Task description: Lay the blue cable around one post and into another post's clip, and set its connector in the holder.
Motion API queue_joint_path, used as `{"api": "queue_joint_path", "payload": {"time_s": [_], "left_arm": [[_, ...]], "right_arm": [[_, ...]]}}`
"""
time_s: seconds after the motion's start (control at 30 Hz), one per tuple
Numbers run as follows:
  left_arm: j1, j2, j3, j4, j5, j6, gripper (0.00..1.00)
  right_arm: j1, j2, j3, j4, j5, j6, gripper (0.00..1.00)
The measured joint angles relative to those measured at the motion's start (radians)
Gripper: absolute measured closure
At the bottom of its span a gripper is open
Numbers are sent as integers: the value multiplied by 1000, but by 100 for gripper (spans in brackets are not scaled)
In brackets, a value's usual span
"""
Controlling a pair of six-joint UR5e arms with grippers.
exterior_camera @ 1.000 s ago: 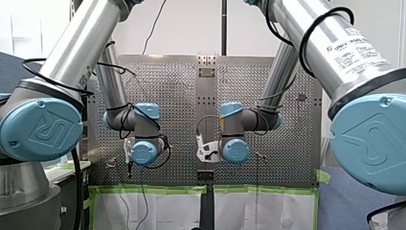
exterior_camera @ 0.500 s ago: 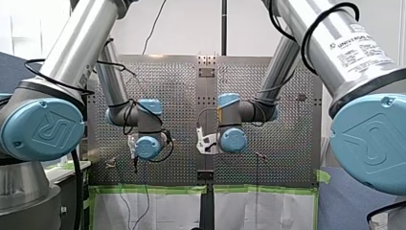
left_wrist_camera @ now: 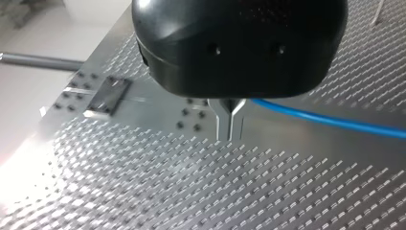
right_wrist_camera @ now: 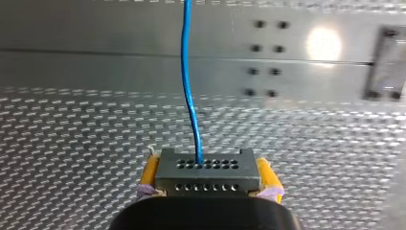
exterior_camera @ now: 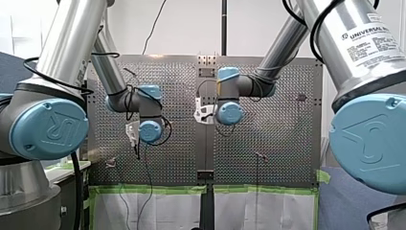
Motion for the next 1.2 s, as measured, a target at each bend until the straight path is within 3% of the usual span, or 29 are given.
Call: {"api": "queue_joint_path", "payload": {"time_s": [0.23,0.53,0.63,0.8,1.2], "left_arm": [[41,62,35,-62,-22,-19,100],[116,139,41,-138,-16,-65,100],[139,162,41,-162,-8,-82,100],[184,207,42,-207,30,-125,100],[304,327,87,-326,147,-232,100]], "right_arm": [[0,-55,-66,65,-30,-7,100],[5,-63,-146,138,-79,-34,100],[7,-63,-170,159,-92,-52,100],[12,-62,-212,187,-105,-77,100],[39,-59,-318,244,-153,-88,100]]}}
